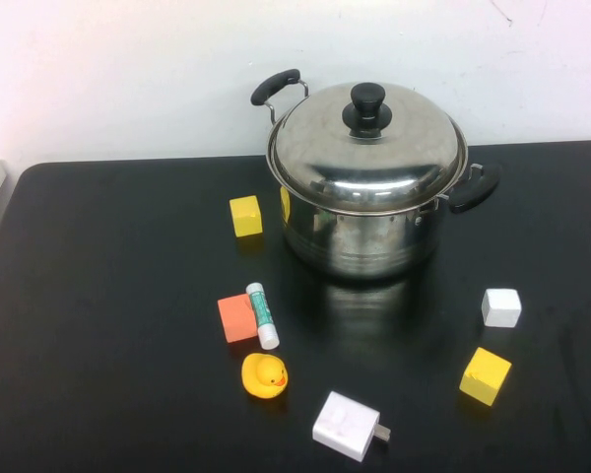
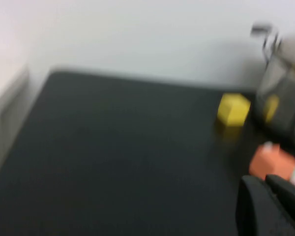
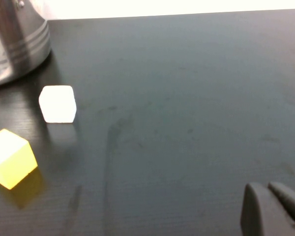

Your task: Cover the pot

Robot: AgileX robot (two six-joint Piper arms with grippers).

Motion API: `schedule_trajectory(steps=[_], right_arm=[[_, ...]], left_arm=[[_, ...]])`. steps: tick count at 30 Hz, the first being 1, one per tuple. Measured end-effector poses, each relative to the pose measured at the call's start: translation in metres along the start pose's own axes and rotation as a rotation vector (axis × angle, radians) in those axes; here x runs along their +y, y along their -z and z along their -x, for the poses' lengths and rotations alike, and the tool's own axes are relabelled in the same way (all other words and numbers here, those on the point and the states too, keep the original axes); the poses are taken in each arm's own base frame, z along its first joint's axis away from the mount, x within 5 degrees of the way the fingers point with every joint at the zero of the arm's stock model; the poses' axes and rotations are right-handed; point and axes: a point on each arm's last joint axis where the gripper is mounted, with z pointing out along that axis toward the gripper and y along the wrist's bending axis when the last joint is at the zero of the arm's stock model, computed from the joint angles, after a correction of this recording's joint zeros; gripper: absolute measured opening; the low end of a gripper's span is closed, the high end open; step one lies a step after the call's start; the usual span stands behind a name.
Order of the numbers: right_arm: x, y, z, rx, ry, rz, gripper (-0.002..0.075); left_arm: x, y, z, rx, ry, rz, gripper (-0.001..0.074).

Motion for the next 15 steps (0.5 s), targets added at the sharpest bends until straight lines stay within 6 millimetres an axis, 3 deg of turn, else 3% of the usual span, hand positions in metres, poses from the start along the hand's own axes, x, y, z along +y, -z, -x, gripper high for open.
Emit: schedule_trajectory(steps=[5,15], right_arm=[[0.000,0.000,0.000,0.000,0.000,0.000,-0.0002],[0.000,0.000,0.000,0.000,0.000,0.000,-0.0002]], left_arm=[[0.003,0.002,-0.015,0.163,0.055,0.035,0.0000],[0.003,0.002,-0.016,0.175,0.068,0.038,0.0000]])
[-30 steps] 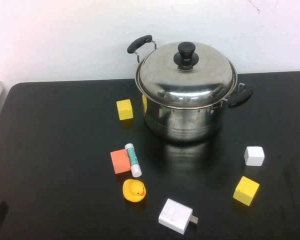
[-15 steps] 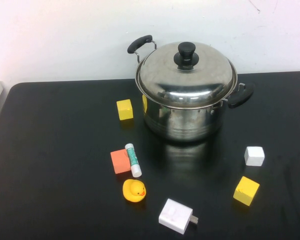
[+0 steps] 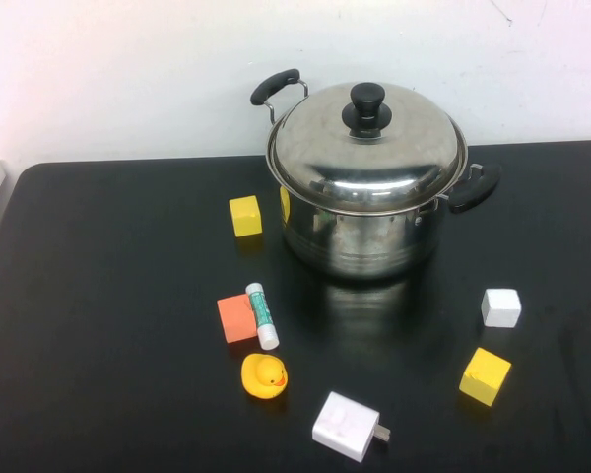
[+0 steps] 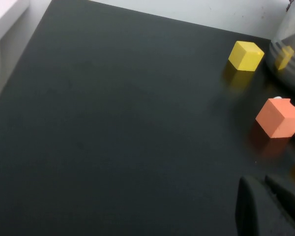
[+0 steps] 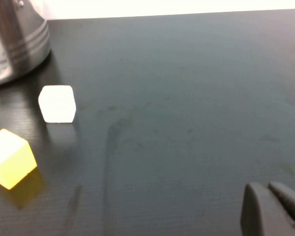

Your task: Cover the pot

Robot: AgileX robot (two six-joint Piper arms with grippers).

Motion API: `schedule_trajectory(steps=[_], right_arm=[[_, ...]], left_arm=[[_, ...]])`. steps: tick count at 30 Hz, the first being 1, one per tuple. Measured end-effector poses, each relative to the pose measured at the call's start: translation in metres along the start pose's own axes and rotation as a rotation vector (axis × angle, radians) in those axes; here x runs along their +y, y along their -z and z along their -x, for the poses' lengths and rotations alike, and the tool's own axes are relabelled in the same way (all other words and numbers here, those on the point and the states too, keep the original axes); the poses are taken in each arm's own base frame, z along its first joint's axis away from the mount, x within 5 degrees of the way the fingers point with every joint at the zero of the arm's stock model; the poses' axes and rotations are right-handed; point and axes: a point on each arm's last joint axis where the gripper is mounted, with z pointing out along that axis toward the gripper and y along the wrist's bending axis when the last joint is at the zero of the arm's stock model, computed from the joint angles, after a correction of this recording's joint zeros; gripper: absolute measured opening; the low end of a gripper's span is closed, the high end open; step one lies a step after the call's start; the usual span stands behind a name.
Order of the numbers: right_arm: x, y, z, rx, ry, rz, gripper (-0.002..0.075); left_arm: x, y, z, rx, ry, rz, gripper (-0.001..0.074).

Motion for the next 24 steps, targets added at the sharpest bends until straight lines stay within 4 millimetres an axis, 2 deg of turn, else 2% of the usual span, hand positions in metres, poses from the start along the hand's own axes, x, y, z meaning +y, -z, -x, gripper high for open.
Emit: schedule_trajectory(steps=[11,24], right_arm=[[0.0000,0.0000,0.0000,0.000,0.000,0.000,-0.0002],[0.0000,0.0000,0.0000,0.000,0.000,0.000,-0.0002]], left_arm=[[-0.0001,0.0000,0.0000,0.000,-0.006,-0.001,0.0000],[0.0000,0.0000,-0.0002,0.002,-0.127,0.000,0.0000]])
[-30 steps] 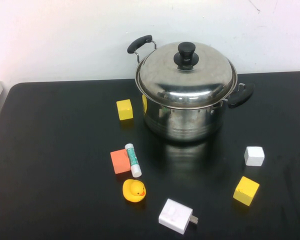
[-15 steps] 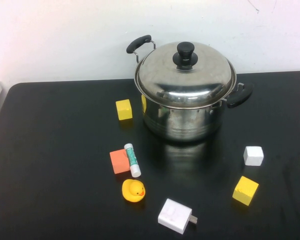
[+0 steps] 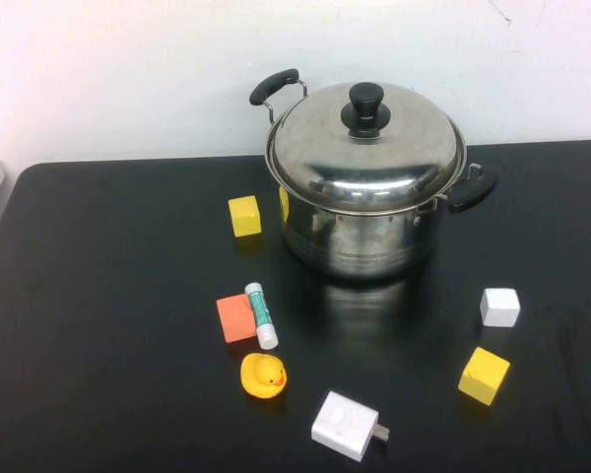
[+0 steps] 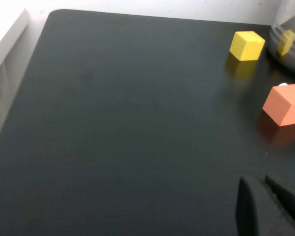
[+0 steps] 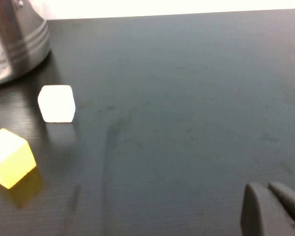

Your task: Cover the pot

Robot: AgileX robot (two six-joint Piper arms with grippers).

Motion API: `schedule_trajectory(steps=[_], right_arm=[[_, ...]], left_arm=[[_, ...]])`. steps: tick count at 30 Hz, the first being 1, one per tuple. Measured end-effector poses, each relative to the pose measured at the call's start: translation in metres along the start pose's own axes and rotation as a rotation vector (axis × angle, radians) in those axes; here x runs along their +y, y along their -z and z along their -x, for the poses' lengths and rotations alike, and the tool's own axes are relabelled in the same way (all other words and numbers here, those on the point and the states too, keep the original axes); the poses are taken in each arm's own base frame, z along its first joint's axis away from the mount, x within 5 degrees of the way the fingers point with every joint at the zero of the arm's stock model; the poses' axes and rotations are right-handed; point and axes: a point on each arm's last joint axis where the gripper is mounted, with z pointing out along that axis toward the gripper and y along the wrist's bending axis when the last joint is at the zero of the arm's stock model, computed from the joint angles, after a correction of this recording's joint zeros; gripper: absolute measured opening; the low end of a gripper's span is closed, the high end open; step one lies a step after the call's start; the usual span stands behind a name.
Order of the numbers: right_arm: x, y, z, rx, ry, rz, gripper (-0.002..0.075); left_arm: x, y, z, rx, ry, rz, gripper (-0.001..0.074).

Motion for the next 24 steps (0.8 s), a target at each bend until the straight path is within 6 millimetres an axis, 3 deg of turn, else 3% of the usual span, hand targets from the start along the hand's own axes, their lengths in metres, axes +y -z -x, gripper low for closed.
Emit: schedule_trajectory(steps=[24], right_arm=[[0.0000,0.0000,0.0000,0.000,0.001,0.000,-0.0002]], left_arm=[[0.0000,0.0000,-0.0002,0.002,-0.013,0.000,-0.0001]])
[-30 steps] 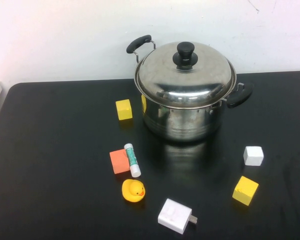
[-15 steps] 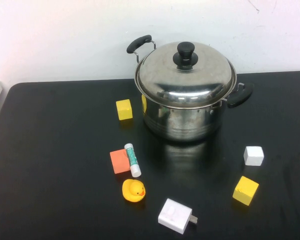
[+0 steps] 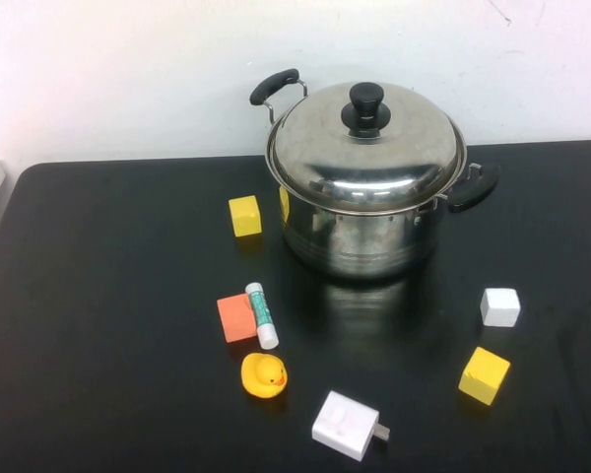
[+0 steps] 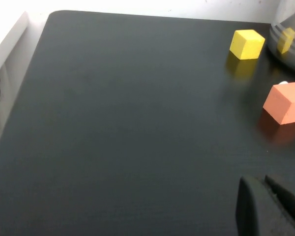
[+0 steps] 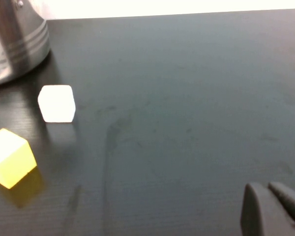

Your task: Cover the pot

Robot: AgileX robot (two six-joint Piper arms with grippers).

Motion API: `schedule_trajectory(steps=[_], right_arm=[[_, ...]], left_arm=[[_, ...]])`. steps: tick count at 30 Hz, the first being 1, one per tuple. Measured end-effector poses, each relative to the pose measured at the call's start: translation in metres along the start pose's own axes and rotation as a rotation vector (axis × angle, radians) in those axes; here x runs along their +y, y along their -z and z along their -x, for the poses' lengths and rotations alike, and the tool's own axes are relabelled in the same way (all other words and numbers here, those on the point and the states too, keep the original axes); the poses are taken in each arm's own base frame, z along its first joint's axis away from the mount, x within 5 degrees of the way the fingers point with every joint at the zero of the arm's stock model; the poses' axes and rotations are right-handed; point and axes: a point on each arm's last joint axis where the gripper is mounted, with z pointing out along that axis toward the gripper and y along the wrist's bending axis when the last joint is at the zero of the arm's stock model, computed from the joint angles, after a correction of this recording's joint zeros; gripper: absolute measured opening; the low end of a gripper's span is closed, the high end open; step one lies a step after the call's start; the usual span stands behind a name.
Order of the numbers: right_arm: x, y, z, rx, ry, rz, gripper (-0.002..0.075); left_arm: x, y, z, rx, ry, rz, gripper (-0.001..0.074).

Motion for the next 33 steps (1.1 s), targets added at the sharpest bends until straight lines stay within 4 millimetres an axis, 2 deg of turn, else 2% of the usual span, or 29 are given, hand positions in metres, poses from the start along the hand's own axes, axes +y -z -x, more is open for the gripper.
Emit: schedule_trajectory(steps=[9,33], right_arm=[[0.0000,0.0000,0.0000,0.000,0.000,0.000,-0.0002],[0.0000,0.0000,0.0000,0.000,0.000,0.000,-0.0002]], left_arm=[[0.0036,0.0001,0.0004,-0.009,0.020,0.066,-0.0001],[0.0036,0.0001,0.0004,-0.009,0.020,0.066,-0.0001]])
